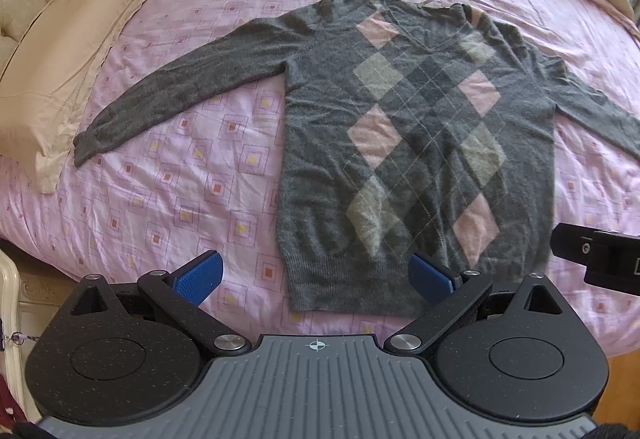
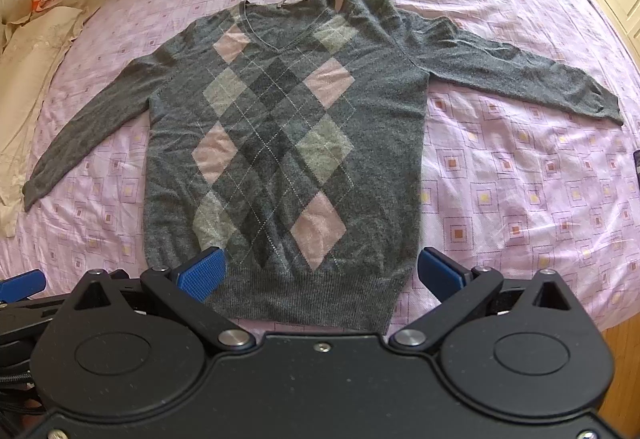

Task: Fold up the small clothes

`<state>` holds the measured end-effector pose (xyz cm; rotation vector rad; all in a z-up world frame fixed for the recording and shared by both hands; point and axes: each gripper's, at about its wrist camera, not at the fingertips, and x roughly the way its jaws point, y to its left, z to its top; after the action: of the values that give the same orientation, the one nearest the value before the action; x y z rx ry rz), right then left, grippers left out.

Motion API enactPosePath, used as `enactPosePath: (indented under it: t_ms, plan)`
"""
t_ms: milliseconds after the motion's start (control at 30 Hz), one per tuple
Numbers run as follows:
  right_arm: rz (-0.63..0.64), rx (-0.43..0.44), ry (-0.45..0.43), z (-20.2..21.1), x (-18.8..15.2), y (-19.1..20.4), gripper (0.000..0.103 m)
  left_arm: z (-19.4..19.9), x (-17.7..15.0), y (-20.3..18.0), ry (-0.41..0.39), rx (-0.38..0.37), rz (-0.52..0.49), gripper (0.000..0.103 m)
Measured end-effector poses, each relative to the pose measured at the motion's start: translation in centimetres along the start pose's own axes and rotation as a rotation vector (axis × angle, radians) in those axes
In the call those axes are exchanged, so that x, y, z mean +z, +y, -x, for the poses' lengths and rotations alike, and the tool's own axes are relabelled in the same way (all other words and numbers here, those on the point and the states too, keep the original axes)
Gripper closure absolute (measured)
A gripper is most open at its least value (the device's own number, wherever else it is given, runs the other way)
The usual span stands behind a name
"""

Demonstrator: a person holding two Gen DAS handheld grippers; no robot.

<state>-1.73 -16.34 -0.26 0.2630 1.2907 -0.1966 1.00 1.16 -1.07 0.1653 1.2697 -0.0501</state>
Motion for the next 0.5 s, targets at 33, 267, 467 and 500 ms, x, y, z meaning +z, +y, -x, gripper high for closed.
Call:
enactPosePath:
  t_ms: [33,267,467,500]
  plan:
    - [0.0,0.0,0.0,0.0,0.0,0.0,0.001,-0.1,0.1,0.0,0.002,0.0,0.001,0.003]
    - [-0.002,0.0,0.004,-0.3,0.3,0.0,0.001,-0.3,0.5,0.1,0.009,0.002,-0.001,0.003]
    - [-0.009,-0.006,0.013,-0.8,0.8,0.2,0.001,-0.8,1.5,0.4,0.021,0.004,-0.001,0.003]
    - [-0.012,-0.007,0.016,-0.9,1.0,0.2,0.001,-0.9,1.7,0.4,0.023,0.004,-0.002,0.003]
